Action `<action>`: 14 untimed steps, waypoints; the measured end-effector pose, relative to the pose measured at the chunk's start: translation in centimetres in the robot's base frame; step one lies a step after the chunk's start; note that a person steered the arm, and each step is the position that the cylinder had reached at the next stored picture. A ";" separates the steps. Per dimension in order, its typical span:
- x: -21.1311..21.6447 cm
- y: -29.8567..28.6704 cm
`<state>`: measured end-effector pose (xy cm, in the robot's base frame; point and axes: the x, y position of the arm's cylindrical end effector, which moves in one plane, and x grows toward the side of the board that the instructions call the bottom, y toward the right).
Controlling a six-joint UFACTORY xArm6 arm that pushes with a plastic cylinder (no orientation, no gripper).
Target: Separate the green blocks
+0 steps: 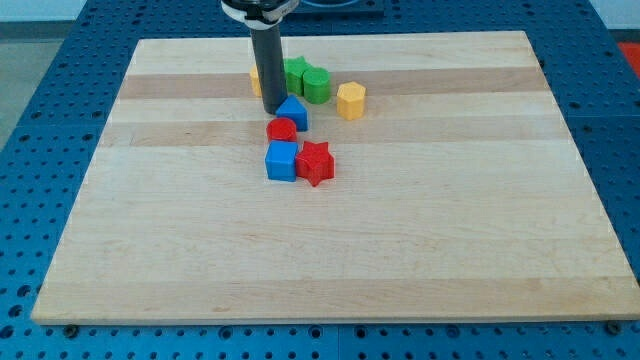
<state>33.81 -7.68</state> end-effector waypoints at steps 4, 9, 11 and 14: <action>-2.6 5.5; -9.7 4.4; -9.7 4.1; -8.1 3.8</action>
<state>25.69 -3.87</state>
